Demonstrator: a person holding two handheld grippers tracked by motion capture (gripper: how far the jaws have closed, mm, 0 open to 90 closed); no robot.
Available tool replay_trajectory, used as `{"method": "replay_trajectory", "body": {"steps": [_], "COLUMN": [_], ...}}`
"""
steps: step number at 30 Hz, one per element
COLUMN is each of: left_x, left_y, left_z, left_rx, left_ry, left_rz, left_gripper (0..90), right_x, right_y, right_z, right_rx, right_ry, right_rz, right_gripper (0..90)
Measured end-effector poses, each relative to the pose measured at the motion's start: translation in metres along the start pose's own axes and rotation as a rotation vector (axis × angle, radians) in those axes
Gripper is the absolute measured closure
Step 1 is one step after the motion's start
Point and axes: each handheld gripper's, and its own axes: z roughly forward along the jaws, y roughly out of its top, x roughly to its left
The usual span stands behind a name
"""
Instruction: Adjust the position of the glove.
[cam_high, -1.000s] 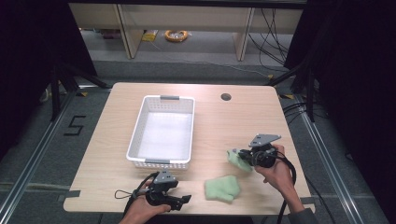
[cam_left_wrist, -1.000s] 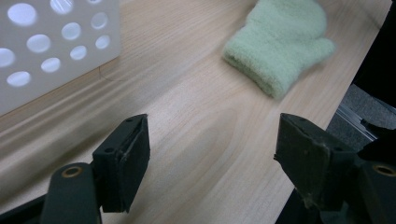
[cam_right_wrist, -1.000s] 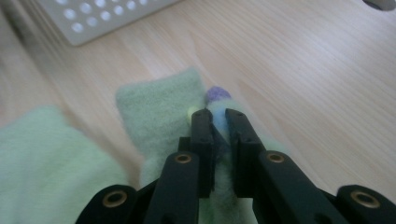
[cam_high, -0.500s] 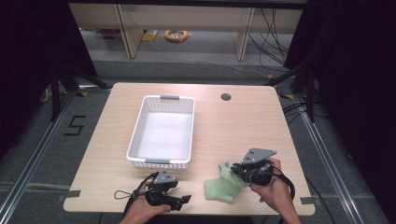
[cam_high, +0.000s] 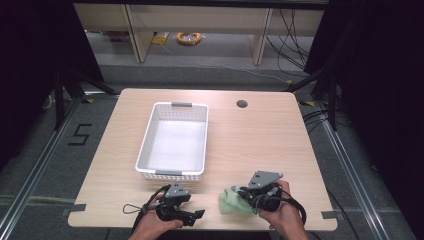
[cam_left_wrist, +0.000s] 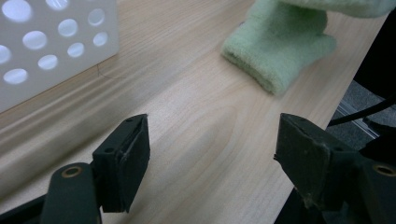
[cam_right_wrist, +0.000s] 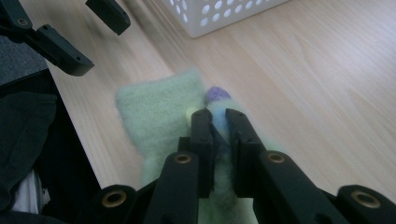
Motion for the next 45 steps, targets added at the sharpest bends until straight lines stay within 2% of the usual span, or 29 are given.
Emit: {"method": "replay_trajectory", "body": {"steps": [2, 3, 6, 7, 9, 10, 12, 14, 15, 16, 19, 21, 24, 26, 27, 30, 31, 32, 33, 34, 35, 38, 39, 40, 41, 42, 43, 44, 45], "left_x": [0.0, 0.0, -0.001, 0.0, 0.0, -0.001, -0.001, -0.001, 0.0, 0.0, 0.0, 0.0, -0.002, -0.002, -0.001, -0.002, -0.003, -0.003, -0.002, -0.002, -0.001, -0.001, -0.001, -0.001, -0.001, -0.003, -0.003, -0.003, -0.003], "left_y": [0.0, 0.0, -0.001, -0.001, -0.001, -0.001, -0.001, -0.001, -0.001, -0.001, -0.001, -0.001, -0.002, -0.002, -0.002, -0.002, -0.002, -0.002, -0.002, -0.002, -0.002, -0.001, -0.001, -0.001, -0.001, 0.0, 0.001, 0.002, 0.002], "left_z": [0.0, 0.0, 0.002, 0.001, 0.001, 0.002, 0.002, 0.002, 0.001, 0.001, 0.001, 0.002, 0.003, 0.003, 0.003, 0.003, 0.003, 0.003, 0.003, 0.003, 0.002, 0.002, 0.002, 0.002, 0.002, 0.004, 0.004, 0.005, 0.005], "left_rx": [0.005, 0.022, 0.015, 0.024, 0.028, 0.012, 0.013, 0.014, 0.034, 0.031, 0.036, 0.037, 0.021, 0.022, 0.029, 0.023, 0.021, 0.02, 0.019, 0.019, 0.032, 0.036, 0.036, 0.036, 0.034, 0.006, 0.012, 0.009, 0.009], "left_ry": [0.001, 0.003, 0.006, -0.001, -0.001, -0.001, -0.001, -0.001, -0.003, -0.001, -0.002, -0.002, -0.003, -0.001, 0.002, -0.005, -0.005, -0.005, -0.002, -0.002, -0.002, -0.007, -0.011, -0.011, -0.013, -0.019, -0.024, -0.028, -0.028], "left_rz": [0.003, 0.012, -0.001, 0.017, 0.021, 0.005, 0.005, 0.006, 0.03, 0.023, 0.026, 0.025, 0.01, 0.013, 0.018, 0.01, -0.011, -0.01, 0.005, 0.005, 0.016, 0.019, 0.014, 0.014, 0.011, -0.027, -0.031, -0.04, -0.04], "left_gripper": [25.8, 25.8, 25.7, 25.8, 25.8, 25.8, 25.7, 25.7, 25.7, 25.8, 25.7, 25.7, 25.7, 25.7, 25.7, 25.7, 25.7, 25.7, 25.7, 25.7, 25.7, 25.9, 25.9, 26.0, 26.0, 26.0, 26.0, 26.1, 26.2], "right_x": [0.002, 0.002, 0.004, 0.006, 0.007, 0.01, 0.012, 0.013, 0.013, 0.014, 0.015, 0.017, 0.016, 0.015, 0.016, 0.014, 0.013, 0.012, 0.006, 0.004, 0.003, -0.005, -0.015, -0.019, -0.019, -0.026, -0.03, -0.03, -0.03], "right_y": [0.0, 0.0, -0.001, -0.001, -0.002, -0.002, -0.002, -0.002, -0.002, -0.001, 0.001, 0.001, -0.002, -0.003, -0.004, -0.006, -0.006, -0.007, -0.007, -0.007, -0.007, -0.009, -0.012, -0.015, -0.017, -0.02, -0.023, -0.026, -0.026], "right_z": [0.004, 0.01, 0.014, 0.017, 0.019, 0.021, 0.022, 0.024, 0.024, 0.023, 0.022, 0.024, 0.028, 0.03, 0.028, 0.029, 0.027, 0.028, 0.026, 0.022, 0.018, 0.01, 0.002, -0.002, -0.005, -0.006, -0.006, -0.007, -0.007], "right_rx": [0.014, 0.019, 0.017, 0.027, 0.025, 0.035, 0.042, 0.051, 0.045, 0.04, 0.022, 0.039, 0.045, 0.053, 0.069, 0.046, 0.054, 0.033, -0.014, -0.021, -0.033, -0.066, -0.083, -0.086, -0.075, -0.082, -0.093, -0.082, -0.082], "right_ry": [-0.017, -0.018, -0.013, -0.019, -0.022, -0.022, -0.026, -0.051, -0.047, -0.038, -0.053, -0.042, -0.036, -0.02, -0.006, -0.005, 0.011, 0.019, 0.044, 0.054, 0.038, 0.047, 0.051, 0.042, 0.039, 0.032, 0.052, 0.054, 0.054], "right_rz": [-0.016, -0.044, -0.038, -0.045, -0.044, -0.035, -0.034, -0.049, -0.05, -0.048, -0.066, -0.046, -0.057, -0.043, 0.008, 0.031, 0.039, 0.055, 0.065, 0.084, 0.13, 0.153, 0.186, 0.199, 0.243, 0.235, 0.238, 0.283, 0.283], "right_gripper": [82.6, 82.6, 82.4, 82.2, 82.2, 82.0, 81.8, 81.7, 81.7, 81.7, 81.7, 81.2, 80.5, 78.9, 75.3, 71.1, 68.8, 66.2, 61.8, 59.0, 56.3, 55.7, 54.6, 54.3, 53.4, 52.6, 52.7, 52.8, 52.8]}}
